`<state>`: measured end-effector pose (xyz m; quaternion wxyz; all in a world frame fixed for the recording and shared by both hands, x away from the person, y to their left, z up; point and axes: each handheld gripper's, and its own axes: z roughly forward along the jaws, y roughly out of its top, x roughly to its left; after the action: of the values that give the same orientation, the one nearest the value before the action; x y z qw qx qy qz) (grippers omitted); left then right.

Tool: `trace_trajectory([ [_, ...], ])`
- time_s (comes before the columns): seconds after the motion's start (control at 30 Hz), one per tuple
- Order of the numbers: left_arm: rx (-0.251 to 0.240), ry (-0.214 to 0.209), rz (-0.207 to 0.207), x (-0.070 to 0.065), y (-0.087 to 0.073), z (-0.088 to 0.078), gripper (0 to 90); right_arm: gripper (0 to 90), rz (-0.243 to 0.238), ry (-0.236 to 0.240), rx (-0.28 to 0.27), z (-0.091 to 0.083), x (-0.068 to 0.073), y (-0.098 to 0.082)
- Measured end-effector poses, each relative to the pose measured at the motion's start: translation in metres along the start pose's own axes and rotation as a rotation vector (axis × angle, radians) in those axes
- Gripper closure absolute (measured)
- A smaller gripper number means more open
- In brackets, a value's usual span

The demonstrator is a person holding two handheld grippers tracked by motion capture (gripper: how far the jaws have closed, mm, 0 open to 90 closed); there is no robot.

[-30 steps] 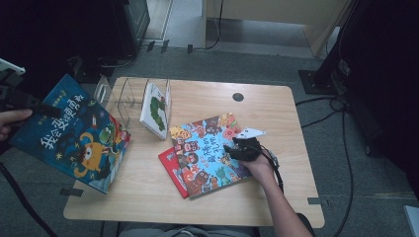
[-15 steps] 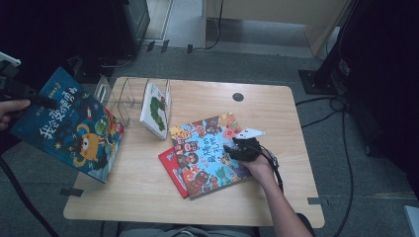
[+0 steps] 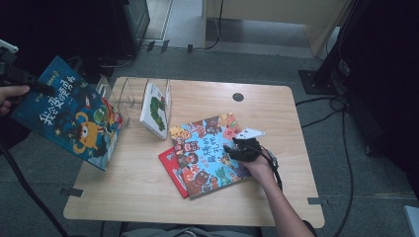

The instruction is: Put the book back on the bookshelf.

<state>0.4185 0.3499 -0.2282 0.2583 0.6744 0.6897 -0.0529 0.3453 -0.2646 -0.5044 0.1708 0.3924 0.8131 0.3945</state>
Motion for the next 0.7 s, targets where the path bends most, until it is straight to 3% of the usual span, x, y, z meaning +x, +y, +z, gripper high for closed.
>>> trace_trajectory([
  [0.17, -0.019, -0.001, -0.034, 0.007, 0.013, 0.006, 83.0, 45.5, 0.001, -0.003, 0.001, 0.0, 0.0, 0.0],
  [0.43, -0.044, -0.005, -0.037, 0.009, 0.032, 0.018, 82.7, 45.5, 0.002, -0.002, 0.0, 0.0, 0.0, 0.0],
  [0.7, -0.039, -0.009, -0.026, 0.01, 0.047, 0.027, 82.6, 45.5, 0.0, -0.003, 0.0, 0.0, 0.0, 0.0],
])
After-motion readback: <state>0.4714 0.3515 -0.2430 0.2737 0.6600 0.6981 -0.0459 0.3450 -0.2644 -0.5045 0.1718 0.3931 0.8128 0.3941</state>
